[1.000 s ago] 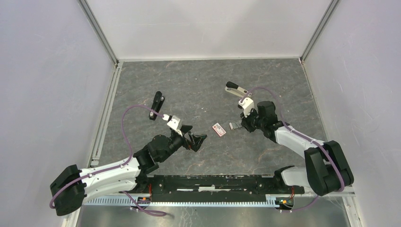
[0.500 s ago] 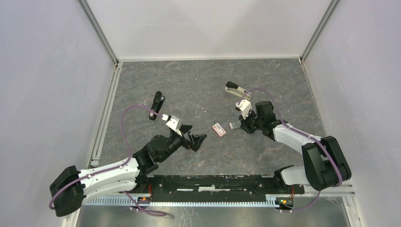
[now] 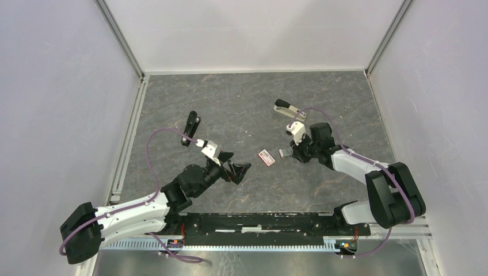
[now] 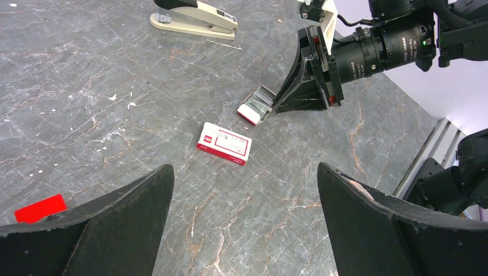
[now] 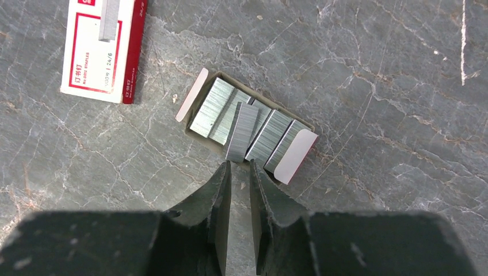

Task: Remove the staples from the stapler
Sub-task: Adjust the staple in the staple box.

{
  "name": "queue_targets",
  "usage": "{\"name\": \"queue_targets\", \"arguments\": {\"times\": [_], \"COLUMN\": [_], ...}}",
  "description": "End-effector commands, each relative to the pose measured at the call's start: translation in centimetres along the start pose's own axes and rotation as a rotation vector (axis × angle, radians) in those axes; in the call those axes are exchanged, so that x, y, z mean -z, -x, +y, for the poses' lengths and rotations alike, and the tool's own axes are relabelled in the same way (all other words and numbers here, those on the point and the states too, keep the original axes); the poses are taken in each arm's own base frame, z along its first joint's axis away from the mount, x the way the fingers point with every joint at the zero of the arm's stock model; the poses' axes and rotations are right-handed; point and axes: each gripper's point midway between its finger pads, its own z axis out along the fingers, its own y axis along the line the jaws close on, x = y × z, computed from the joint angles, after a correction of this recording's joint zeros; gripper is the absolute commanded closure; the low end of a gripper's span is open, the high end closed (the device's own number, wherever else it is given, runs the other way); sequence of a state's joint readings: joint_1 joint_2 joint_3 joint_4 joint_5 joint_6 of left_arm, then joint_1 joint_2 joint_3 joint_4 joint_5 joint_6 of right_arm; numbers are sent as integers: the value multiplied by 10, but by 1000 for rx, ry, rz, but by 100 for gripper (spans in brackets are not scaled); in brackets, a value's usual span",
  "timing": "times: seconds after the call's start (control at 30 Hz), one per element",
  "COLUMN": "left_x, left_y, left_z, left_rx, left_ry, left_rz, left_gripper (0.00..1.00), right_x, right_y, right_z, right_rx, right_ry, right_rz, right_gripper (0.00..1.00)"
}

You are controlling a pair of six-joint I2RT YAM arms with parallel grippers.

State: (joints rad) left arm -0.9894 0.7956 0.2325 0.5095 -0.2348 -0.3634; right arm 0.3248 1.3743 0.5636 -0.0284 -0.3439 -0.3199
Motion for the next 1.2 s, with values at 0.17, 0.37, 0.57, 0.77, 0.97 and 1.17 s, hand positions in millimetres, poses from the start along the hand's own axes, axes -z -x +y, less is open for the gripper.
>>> {"name": "queue_targets", "arguments": {"times": [0.17,0.37,0.57,0.77,0.97,1.17], "left_x": [0,-1,0,-1,-2,-3], "left_y": [11,10,10,11,11,12], "left_z": [-1,-1,-1,-1,-2,-3], "left_rx": [61,60,60,58,57,54], "left_ry": [6,6,6,7,3,2], "left_rz": [-45,-43,-43,-44,-43,-42], "left_gripper": [0,0,0,0,0,0], "right_x": [0,0,-2,-3,-3,-3], "right_y": [27,28,33,34,36,39], "right_z": [-7,-5,-5,-4,-4,-3], "right_rx": [14,16,22,27,32,38], "right_ry": [-5,-3,-6,-6,-8,-11], "right_rz": [-64,-64,-85,-85,-87,-94], "right_gripper": [76,76,76,76,76,76]}}
